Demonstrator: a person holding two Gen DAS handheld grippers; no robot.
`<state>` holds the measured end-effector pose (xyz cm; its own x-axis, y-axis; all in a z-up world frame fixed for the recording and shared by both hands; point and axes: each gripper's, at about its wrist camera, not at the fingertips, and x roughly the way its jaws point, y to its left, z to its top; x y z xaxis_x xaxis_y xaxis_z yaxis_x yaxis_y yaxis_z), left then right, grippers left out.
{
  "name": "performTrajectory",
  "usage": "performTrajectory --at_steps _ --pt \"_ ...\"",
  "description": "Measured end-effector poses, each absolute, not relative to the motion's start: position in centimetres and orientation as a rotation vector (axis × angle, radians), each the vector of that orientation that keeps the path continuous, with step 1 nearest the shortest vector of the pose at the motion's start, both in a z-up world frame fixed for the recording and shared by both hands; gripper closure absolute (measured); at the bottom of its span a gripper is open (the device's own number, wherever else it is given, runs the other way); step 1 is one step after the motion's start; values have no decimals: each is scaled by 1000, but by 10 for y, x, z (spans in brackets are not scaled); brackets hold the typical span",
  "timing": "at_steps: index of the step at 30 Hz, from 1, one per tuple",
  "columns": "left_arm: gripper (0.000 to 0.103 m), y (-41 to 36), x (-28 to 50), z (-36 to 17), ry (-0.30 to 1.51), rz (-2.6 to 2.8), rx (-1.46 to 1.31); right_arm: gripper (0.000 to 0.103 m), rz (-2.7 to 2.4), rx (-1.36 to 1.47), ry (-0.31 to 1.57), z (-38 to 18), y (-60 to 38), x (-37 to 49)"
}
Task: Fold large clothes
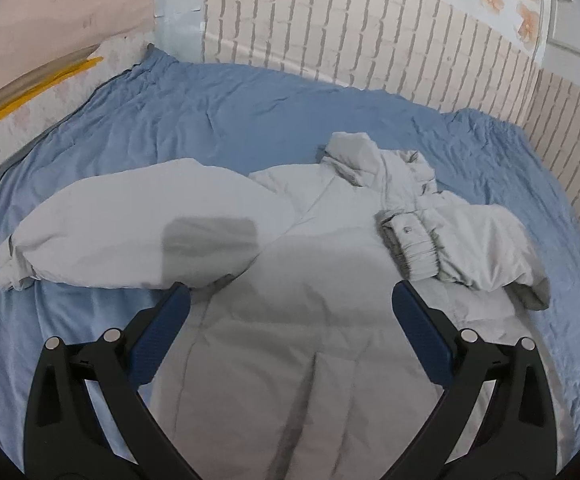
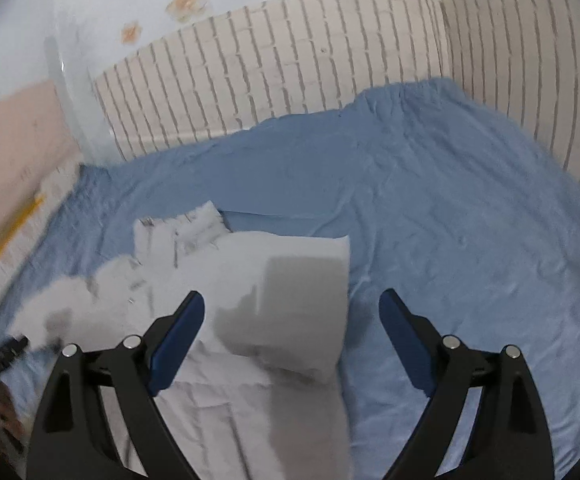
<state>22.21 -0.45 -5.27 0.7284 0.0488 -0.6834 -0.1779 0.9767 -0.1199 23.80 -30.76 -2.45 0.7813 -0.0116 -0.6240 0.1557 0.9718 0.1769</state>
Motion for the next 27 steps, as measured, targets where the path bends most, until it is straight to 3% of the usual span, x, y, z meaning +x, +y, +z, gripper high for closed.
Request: performTrajectory --at_steps 8,17,24,25,27 --pt "3 -46 259 -53 806 84 -160 12 -53 312 617 -5 -318 227" --pt "3 -138 343 -97 924 88 -115 11 -62 422 664 -27 -358 240" --pt "4 -167 403 -136 1046 106 -102 11 -59 509 643 -23 -382 235" --pt "6 -166 410 -144 1073 97 -137 11 -58 500 637 -21 -382 235" --pt "27 -168 418 -153 1101 67 -167 11 -64 482 639 -21 -380 236"
